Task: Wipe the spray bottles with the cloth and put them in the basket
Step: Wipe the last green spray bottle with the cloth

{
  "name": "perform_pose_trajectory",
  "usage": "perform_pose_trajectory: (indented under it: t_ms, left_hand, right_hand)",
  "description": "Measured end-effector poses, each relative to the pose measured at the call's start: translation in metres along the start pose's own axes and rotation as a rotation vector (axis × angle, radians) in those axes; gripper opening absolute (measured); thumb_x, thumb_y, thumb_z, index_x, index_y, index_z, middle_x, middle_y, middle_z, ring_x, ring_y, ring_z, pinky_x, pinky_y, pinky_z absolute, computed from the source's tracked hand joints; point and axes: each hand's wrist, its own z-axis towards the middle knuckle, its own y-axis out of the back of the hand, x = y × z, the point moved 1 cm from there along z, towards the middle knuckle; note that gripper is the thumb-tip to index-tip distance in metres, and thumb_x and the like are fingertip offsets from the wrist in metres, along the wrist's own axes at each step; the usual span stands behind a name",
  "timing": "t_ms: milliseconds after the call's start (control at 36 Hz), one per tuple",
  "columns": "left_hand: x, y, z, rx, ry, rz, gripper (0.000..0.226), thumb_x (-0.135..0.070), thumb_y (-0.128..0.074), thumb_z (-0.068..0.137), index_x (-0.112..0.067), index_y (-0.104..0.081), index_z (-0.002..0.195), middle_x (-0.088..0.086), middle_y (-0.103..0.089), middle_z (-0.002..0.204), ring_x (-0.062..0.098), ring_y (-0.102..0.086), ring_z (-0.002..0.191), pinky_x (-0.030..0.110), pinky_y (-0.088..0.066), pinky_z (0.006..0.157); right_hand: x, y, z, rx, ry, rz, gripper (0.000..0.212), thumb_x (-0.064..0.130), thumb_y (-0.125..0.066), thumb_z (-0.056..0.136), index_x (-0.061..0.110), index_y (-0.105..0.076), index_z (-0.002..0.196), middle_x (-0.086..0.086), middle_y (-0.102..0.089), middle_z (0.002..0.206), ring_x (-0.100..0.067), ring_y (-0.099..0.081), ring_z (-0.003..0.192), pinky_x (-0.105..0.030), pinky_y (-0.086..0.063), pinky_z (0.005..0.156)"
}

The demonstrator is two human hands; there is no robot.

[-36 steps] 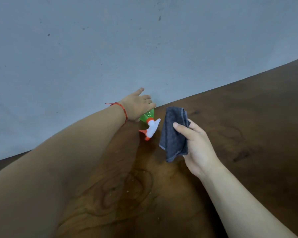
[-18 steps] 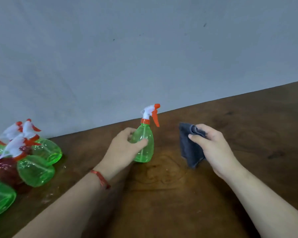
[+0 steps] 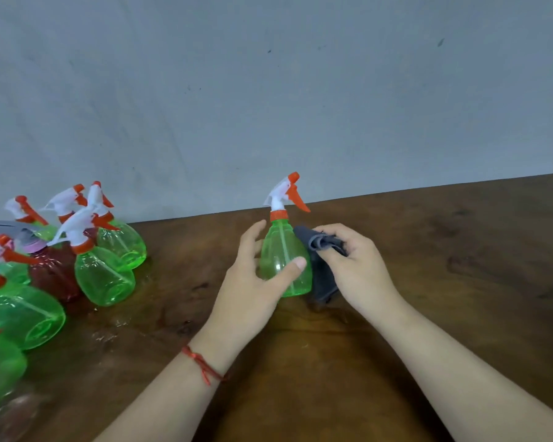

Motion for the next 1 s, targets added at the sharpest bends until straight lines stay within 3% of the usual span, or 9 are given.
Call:
perform_pose_trajectory:
  t_ms: [83,167,250,389,528,611,694,806,1000]
  left_hand:
    - [0.006,0.002,0.0,0.17,-0.033,-0.008,0.103,-0.041,-0.098,0.076,-0.058,-0.034,0.155,-0.029,-0.057,0.146,0.0,-0.06,0.133,0.029,-0.052,0.11]
    - [0.012,0.004,-0.001,0.194,-0.115,0.108,0.116,-0.033,-0.1,0.072,-0.055,-0.029,0.161,-0.026,-0.048,0.156,0.005,-0.052,0.143,0.037,-0.05,0.117]
    - [0.013,0.006,-0.004,0.155,-0.165,0.148,0.115,-0.034,-0.101,0.071,-0.051,-0.031,0.16,-0.03,-0.043,0.153,0.002,-0.051,0.141,0.032,-0.053,0.113]
    - [0.016,0.005,-0.01,0.226,-0.162,-0.051,0.109,-0.017,-0.103,0.07,-0.045,-0.039,0.154,-0.016,-0.054,0.151,0.014,-0.062,0.136,0.031,-0.055,0.107]
    - [0.019,0.0,-0.015,0.246,-0.237,0.003,0.11,-0.007,-0.098,0.075,-0.035,-0.032,0.159,-0.013,-0.06,0.144,0.018,-0.066,0.129,0.022,-0.052,0.103]
    - [0.024,0.001,-0.012,0.233,-0.287,0.064,0.117,-0.009,-0.098,0.074,-0.033,-0.028,0.163,-0.005,-0.059,0.145,0.023,-0.068,0.125,0.026,-0.053,0.103]
    - [0.026,0.002,-0.01,0.216,-0.331,0.105,0.119,-0.013,-0.1,0.073,-0.033,-0.027,0.165,0.001,-0.053,0.152,0.023,-0.065,0.13,0.031,-0.052,0.108]
    - [0.027,0.004,-0.008,0.203,-0.433,0.216,0.119,-0.007,-0.098,0.071,-0.025,-0.028,0.166,-0.001,-0.04,0.16,0.02,-0.05,0.146,0.021,-0.042,0.115]
    - [0.025,0.002,-0.005,0.199,-0.491,0.246,0.112,-0.004,-0.095,0.074,-0.018,-0.03,0.164,-0.005,-0.041,0.164,0.019,-0.047,0.15,0.022,-0.039,0.119]
  right_hand:
    - [-0.004,0.006,0.003,-0.038,-0.017,0.104,0.03,0.004,-0.061,0.1,0.027,-0.076,0.113,0.009,-0.078,0.108,-0.012,-0.072,0.106,-0.045,-0.058,0.099]
    - [-0.003,0.01,0.001,-0.007,-0.023,0.232,0.034,-0.002,-0.059,0.102,0.022,-0.074,0.121,0.005,-0.078,0.114,-0.013,-0.073,0.109,-0.033,-0.059,0.094]
    - [-0.003,0.014,-0.003,0.04,0.017,0.241,0.037,-0.004,-0.057,0.103,0.021,-0.072,0.126,0.007,-0.077,0.119,-0.011,-0.071,0.114,-0.027,-0.055,0.097]
    - [-0.003,0.01,-0.01,0.075,0.116,0.106,0.039,-0.002,-0.057,0.104,0.028,-0.074,0.122,0.013,-0.076,0.119,-0.009,-0.069,0.118,-0.036,-0.051,0.106]
    - [-0.002,0.013,-0.013,0.037,0.133,-0.012,0.041,0.002,-0.058,0.104,0.035,-0.074,0.123,0.015,-0.076,0.117,-0.012,-0.07,0.115,-0.046,-0.054,0.104]
    - [-0.001,0.017,-0.015,0.018,0.161,-0.083,0.043,0.006,-0.058,0.104,0.04,-0.072,0.127,0.012,-0.076,0.114,-0.017,-0.072,0.106,-0.05,-0.056,0.098]
    - [0.002,0.016,-0.021,0.034,0.215,-0.15,0.048,0.007,-0.058,0.104,0.042,-0.068,0.135,0.019,-0.076,0.115,-0.016,-0.074,0.098,-0.041,-0.059,0.091]
    - [0.003,0.014,-0.024,0.053,0.287,-0.193,0.053,0.0,-0.058,0.104,0.036,-0.066,0.141,0.027,-0.072,0.125,0.002,-0.069,0.114,-0.017,-0.053,0.097]
    - [0.001,0.007,-0.024,0.062,0.457,-0.222,0.048,-0.007,-0.057,0.104,0.019,-0.066,0.143,0.013,-0.063,0.145,0.0,-0.058,0.134,-0.023,-0.049,0.111]
